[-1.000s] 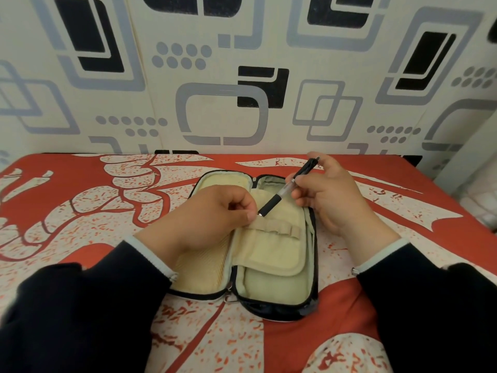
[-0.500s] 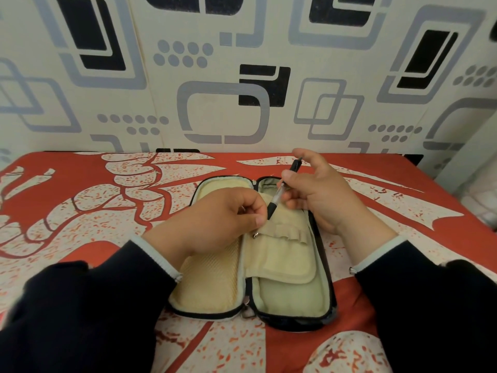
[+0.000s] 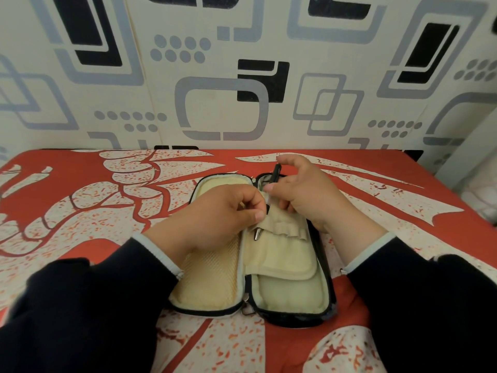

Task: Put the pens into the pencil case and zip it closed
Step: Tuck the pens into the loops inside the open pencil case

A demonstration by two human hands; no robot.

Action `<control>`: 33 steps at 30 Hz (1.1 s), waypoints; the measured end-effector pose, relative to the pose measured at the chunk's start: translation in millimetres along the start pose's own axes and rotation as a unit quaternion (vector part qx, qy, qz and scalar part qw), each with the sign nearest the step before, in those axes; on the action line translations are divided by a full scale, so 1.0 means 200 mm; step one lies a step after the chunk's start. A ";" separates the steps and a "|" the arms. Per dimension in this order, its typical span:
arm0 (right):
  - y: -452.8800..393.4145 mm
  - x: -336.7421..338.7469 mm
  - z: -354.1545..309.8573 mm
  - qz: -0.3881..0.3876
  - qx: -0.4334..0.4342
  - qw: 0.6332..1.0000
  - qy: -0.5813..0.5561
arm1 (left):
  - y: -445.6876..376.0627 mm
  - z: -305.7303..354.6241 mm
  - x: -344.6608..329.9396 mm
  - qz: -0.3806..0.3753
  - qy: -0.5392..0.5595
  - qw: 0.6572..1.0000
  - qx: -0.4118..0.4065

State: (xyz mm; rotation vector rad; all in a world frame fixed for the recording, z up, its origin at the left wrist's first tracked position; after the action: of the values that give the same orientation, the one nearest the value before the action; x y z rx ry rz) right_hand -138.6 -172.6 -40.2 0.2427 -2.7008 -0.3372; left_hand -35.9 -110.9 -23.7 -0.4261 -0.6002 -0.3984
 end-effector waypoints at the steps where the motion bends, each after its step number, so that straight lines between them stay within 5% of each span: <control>1: 0.00 0.00 0.00 -0.002 0.002 1.000 0.005 | 0.00 0.00 0.00 0.003 -0.001 1.000 0.002; 11: 0.02 -0.07 -0.01 -0.037 0.018 0.998 0.044 | 0.00 -0.03 0.03 0.028 -0.007 1.000 0.001; 19: 0.02 0.00 -0.01 0.032 0.024 0.999 0.028 | 0.00 0.00 0.01 0.006 -0.001 1.000 -0.012; 33: 0.10 -0.11 -0.06 -0.082 0.029 0.996 0.033 | 0.00 0.00 0.02 0.022 -0.031 0.999 -0.014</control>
State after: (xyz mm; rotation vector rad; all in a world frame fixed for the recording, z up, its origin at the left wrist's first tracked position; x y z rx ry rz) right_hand -116.9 -150.9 -32.7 0.4849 -2.6349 -0.2935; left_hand -33.0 -111.5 -22.2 -0.4800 -0.6436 -0.3525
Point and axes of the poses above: each hand's wrist, its own y-axis away from the middle knuckle, its own x-axis out of the back of the hand, z = x × y, the point moved 10 cm from there along -y, towards the middle knuckle, and after that the axes turned 15 degrees about -x, right-handed, at the moved point
